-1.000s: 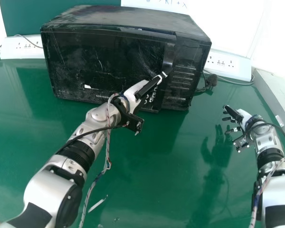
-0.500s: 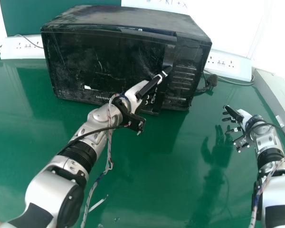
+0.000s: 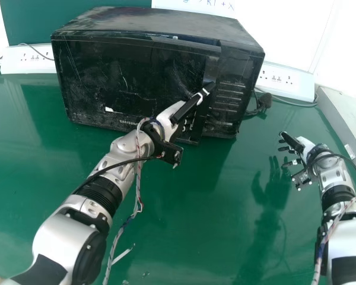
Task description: Open the door of oven
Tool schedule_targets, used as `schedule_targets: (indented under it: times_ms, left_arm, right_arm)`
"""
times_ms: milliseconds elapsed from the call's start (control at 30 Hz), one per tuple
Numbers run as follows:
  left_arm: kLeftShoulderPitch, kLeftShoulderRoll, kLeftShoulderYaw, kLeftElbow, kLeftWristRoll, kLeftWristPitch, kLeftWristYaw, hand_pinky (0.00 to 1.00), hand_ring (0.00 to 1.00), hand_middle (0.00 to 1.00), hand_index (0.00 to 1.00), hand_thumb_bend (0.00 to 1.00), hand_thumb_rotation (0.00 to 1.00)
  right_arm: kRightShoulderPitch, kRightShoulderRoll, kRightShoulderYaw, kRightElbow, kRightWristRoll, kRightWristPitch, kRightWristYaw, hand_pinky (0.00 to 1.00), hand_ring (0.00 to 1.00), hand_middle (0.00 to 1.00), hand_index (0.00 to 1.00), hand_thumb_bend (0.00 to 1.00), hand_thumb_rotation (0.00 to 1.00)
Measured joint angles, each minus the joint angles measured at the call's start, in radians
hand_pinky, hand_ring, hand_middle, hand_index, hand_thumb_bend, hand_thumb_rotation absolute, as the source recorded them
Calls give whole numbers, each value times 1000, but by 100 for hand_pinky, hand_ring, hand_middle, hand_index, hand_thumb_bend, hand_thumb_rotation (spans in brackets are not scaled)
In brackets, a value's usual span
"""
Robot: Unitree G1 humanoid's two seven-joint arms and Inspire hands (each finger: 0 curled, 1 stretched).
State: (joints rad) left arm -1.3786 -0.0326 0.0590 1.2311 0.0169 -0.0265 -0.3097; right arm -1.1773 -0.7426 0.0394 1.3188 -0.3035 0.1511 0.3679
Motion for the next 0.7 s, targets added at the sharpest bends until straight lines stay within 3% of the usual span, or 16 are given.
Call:
schedule_targets:
  times_ms: [233,567,700]
  left_arm:
    - [0,0,4,0,0,2,-3,33,37,43,50,100,77]
    - [0,-3,10,0,-1,1,-8,28,28,33,43,100,74]
    - [0,1,10,0,-1,1,-23,18,23,30,36,100,73]
  right_arm:
    - [0,-1,-6,1,3,0,0,58,74,79,88,55,56]
    - [0,0,4,0,-2,-1,0,58,74,80,89,54,60]
    - [0,-2,3,0,-2,-1,5,62,76,82,91,51,60]
